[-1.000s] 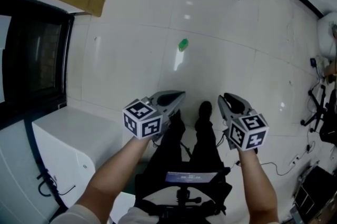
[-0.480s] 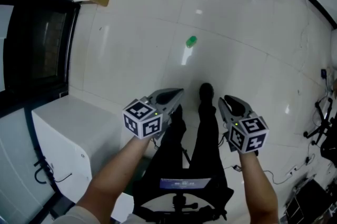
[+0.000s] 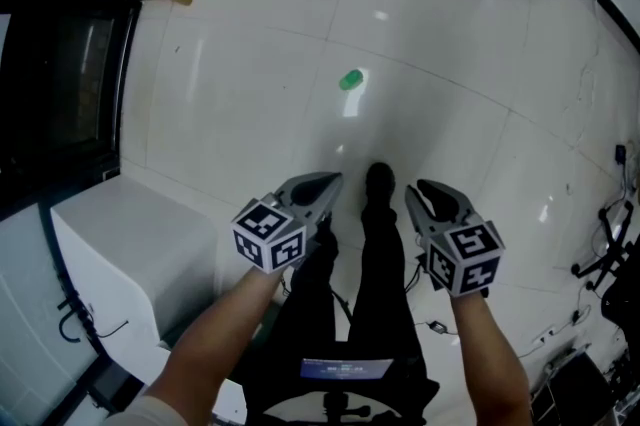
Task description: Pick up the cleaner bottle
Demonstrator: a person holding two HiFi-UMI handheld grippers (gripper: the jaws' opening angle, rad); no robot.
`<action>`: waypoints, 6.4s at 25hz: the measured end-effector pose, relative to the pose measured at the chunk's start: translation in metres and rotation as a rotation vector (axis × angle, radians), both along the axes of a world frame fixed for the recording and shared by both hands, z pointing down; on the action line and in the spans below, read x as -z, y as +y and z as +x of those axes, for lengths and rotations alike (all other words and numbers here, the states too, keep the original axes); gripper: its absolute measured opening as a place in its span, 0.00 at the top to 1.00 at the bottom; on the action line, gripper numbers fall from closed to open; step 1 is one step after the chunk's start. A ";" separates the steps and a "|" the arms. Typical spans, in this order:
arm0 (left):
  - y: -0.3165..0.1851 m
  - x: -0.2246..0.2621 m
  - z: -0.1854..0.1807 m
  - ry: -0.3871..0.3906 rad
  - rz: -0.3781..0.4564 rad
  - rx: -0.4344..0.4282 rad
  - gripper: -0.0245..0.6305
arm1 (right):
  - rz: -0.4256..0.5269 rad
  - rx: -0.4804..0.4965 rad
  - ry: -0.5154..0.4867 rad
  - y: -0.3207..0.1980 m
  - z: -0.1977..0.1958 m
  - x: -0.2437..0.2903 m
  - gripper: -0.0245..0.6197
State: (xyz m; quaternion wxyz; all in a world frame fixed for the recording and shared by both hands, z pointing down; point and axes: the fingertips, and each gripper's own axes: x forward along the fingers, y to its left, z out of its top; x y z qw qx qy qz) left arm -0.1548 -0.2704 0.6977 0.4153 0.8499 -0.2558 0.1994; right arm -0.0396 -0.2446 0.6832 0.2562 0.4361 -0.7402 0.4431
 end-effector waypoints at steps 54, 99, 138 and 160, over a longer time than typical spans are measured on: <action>-0.128 -0.325 0.005 -0.371 0.109 0.053 0.64 | -0.203 0.040 -0.020 0.010 0.038 -0.199 0.82; -0.197 -0.429 0.045 -0.357 0.363 -0.073 0.49 | -0.311 0.026 0.005 0.026 0.035 -0.276 0.82; -0.218 -0.232 0.061 -0.175 0.471 0.030 0.71 | -0.216 -0.008 -0.067 0.013 0.021 -0.216 0.82; -0.218 -0.074 0.063 -0.156 0.543 0.009 0.71 | -0.118 -0.044 -0.051 0.003 0.033 -0.121 0.82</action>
